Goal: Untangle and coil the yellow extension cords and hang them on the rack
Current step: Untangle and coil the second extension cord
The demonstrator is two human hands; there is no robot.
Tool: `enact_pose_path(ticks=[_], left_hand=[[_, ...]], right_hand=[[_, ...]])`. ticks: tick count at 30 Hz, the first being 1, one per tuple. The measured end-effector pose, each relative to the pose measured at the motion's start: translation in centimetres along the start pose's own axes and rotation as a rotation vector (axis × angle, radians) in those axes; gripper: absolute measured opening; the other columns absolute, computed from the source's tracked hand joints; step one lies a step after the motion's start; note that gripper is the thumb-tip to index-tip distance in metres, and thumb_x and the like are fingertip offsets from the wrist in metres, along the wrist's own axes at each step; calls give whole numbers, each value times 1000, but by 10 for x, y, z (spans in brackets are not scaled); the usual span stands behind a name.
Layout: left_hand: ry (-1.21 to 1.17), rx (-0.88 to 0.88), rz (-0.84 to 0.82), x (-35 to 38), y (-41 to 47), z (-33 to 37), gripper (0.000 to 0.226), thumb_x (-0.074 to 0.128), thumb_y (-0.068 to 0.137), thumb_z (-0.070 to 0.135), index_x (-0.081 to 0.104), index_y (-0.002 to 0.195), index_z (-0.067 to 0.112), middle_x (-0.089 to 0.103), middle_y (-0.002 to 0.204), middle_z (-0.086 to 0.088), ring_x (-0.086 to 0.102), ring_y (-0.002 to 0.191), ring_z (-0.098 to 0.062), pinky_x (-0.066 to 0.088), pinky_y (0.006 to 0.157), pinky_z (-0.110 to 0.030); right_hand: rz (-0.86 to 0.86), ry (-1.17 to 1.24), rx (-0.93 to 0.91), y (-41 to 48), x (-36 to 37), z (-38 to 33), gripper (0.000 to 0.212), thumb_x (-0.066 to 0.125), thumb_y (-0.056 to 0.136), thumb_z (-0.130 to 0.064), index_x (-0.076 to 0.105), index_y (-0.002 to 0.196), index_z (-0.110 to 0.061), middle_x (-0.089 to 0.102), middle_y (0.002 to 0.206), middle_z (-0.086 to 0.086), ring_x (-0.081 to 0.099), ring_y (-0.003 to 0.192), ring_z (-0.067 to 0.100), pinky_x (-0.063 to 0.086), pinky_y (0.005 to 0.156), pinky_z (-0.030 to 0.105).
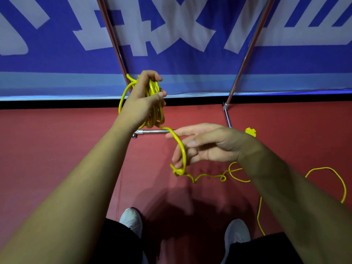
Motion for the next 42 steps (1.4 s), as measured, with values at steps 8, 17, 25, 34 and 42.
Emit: enact_pose_path(ticks=[8,17,25,34,42], left_hand=[[253,-93,-238,23,-10,-21,30,54,95,4,48,116,24,57,109,-28,58,64,-23,51,46,-38],[74,-223,-536,54,-33,-34,30,54,91,-4,47,118,7,57,81,-10,54,57,-16,45,53,-26],[-22,-103,-695,78,-45,-19,66,63,86,60,48,123,7,66,95,-15,48,53,-21,44,52,-27],[-411,-179,-599,67,-33,-19,62,68,90,22,37,141,6,58,75,-24,39,37,-11,42,50,-22],[-735,-159,-359,30,-5,-23,60,77,79,34,47,126,12,56,66,-15,39,36,-7,31,40,-17]], right_hand=[[3,-22,-59,-2,-5,-8,61,55,82,-6,45,141,0,63,98,24,63,82,36,48,83,45],[169,-112,-229,-10,-27,-33,24,57,85,-5,61,107,1,69,86,13,53,58,16,38,59,32],[488,-219,-326,-22,-65,-49,13,58,93,-11,69,97,-5,65,73,5,46,54,13,33,54,28],[663,-615,-290,-30,-79,-59,12,65,93,-16,66,85,-8,60,60,7,52,50,14,43,50,19],[554,-718,-239,-28,-89,-40,4,61,94,-5,58,92,-3,68,72,17,65,69,22,50,74,38]])
Point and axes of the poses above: each hand's wrist, its own y-axis towards the middle knuckle, its own x-axis out of the palm, z = x × y, the point moved 9 cm from there along y, towards the middle knuckle
